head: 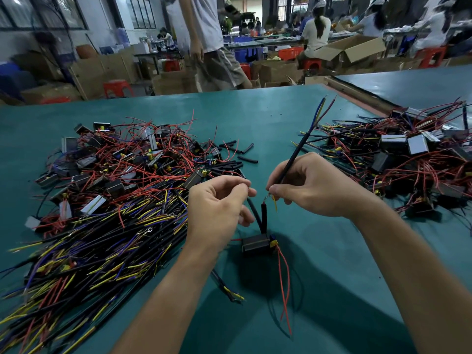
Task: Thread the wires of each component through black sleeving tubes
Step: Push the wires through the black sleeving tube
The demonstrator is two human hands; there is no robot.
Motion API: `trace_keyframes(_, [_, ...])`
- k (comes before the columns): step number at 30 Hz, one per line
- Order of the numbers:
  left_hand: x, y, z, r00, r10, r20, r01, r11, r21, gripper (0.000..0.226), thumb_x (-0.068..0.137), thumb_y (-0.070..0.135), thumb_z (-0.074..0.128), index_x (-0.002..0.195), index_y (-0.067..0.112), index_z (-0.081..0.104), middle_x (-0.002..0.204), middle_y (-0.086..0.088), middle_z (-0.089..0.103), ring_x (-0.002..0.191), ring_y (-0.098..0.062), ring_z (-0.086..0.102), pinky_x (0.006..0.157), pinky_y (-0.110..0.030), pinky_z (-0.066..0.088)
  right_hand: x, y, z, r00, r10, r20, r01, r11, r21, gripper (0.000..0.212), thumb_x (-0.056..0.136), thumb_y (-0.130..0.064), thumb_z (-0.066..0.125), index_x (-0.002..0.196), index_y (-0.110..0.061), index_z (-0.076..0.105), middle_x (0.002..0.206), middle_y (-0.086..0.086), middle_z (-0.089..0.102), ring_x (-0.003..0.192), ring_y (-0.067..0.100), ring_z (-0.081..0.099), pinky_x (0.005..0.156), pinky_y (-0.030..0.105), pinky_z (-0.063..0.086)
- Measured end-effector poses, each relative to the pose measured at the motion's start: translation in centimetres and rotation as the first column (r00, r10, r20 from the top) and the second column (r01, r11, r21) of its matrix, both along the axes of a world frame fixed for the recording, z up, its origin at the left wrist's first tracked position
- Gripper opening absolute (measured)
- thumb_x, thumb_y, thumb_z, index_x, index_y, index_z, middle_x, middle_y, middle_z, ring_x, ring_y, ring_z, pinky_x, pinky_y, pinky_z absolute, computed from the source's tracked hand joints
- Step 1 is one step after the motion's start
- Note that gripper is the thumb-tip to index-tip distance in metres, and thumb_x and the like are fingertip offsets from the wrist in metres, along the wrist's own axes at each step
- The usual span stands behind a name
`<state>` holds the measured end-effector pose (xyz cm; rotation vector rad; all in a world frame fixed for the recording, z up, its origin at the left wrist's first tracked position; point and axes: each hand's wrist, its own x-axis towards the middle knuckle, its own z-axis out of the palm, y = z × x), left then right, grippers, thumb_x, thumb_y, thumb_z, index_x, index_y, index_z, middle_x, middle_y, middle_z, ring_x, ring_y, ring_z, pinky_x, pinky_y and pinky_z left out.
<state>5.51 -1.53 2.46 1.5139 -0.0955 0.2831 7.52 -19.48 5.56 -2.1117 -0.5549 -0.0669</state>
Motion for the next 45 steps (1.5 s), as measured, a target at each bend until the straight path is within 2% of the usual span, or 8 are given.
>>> trace_keyframes(5, [0.0,0.1,-0.3,0.998,-0.046,-0.039,0.046,0.999,0.009,0.013,0.09,0.001,0.062,0.081,0.003,0.071,0.069,-0.009,0.072,0.034,-0.014,0.053,0.036,-0.018,0.04,0.0,0.0,0.1,1.0,0.005,0.005,-0.005,1.0,0.001,0.012,0.089,-0.007,0.066,0.078,-0.011,0.07,0.07,0.007,0.07,0.065,0.028,0.063,0.065,0.042,0.053])
trace_keyframes(11, [0.0,0.4,-0.5,0.989,-0.145,-0.04,0.148,0.985,0.09,0.007,0.081,0.001,0.073,0.075,0.001,0.071,0.07,-0.029,0.066,0.038,-0.017,0.054,0.039,-0.023,0.045,0.1,-0.1,0.0,1.0,-0.006,0.007,0.006,1.0,-0.008,0.01,0.089,-0.009,0.067,0.08,-0.012,0.07,0.071,0.004,0.071,0.067,0.025,0.066,0.067,0.042,0.056])
trace_keyframes(20, [0.2,0.0,-0.6,0.985,-0.159,-0.067,0.166,0.98,0.11,0.015,0.093,0.0,0.058,0.08,0.003,0.064,0.065,-0.001,0.068,0.037,-0.014,0.053,0.038,-0.022,0.044,0.0,0.0,0.0,1.0,-0.008,0.017,0.008,1.0,0.001,0.011,0.088,-0.007,0.067,0.078,-0.011,0.07,0.07,0.01,0.07,0.066,0.03,0.064,0.065,0.046,0.053])
trace_keyframes(27, [0.1,0.0,-0.5,0.979,-0.188,-0.071,0.197,0.971,0.134,0.005,0.087,0.002,0.068,0.088,-0.003,0.066,0.061,-0.006,0.065,0.039,-0.015,0.051,0.039,-0.021,0.043,0.2,-0.1,-0.1,1.0,0.006,0.012,-0.007,1.0,0.005,0.008,0.088,-0.007,0.068,0.08,-0.009,0.07,0.07,0.008,0.07,0.059,0.014,0.062,0.061,0.034,0.053])
trace_keyframes(31, [0.2,0.0,-0.9,0.978,-0.194,-0.08,0.205,0.964,0.166,0.009,0.081,0.008,0.075,0.086,0.001,0.071,0.051,0.003,0.06,0.04,-0.012,0.05,0.038,-0.019,0.041,0.3,-0.1,-0.2,1.0,0.017,0.018,-0.017,1.0,0.018,0.008,0.088,-0.006,0.068,0.081,-0.009,0.07,0.068,0.005,0.07,0.058,0.011,0.063,0.058,0.022,0.052])
trace_keyframes(36, [0.2,-0.4,-1.6,0.981,-0.176,-0.079,0.187,0.968,0.169,0.011,0.081,0.013,0.077,0.073,0.014,0.07,0.048,0.004,0.057,0.038,-0.01,0.049,0.037,-0.018,0.038,0.2,-0.1,-0.2,0.999,0.032,0.017,-0.032,0.999,0.015,0.009,0.088,-0.006,0.068,0.081,-0.011,0.07,0.068,0.005,0.069,0.059,0.012,0.062,0.059,0.023,0.052])
trace_keyframes(40, [0.1,-0.5,-1.6,0.973,-0.211,-0.095,0.224,0.963,0.148,0.013,0.083,0.011,0.075,0.071,0.013,0.069,0.047,0.004,0.053,0.036,-0.01,0.048,0.038,-0.018,0.038,0.1,0.0,0.0,0.998,0.047,0.028,-0.047,0.999,0.0,0.009,0.087,-0.007,0.069,0.081,-0.012,0.071,0.068,0.002,0.069,0.06,0.013,0.062,0.057,0.022,0.05])
trace_keyframes(45, [0.1,-0.5,-1.4,0.988,-0.152,-0.043,0.157,0.959,0.235,0.014,0.085,0.014,0.074,0.072,0.009,0.069,0.042,0.008,0.05,0.035,-0.009,0.044,0.04,-0.018,0.035,-0.3,0.3,0.2,0.995,0.086,0.056,-0.087,0.996,0.016,0.012,0.087,-0.007,0.069,0.079,-0.014,0.072,0.066,0.004,0.067,0.061,0.019,0.06,0.058,0.031,0.048])
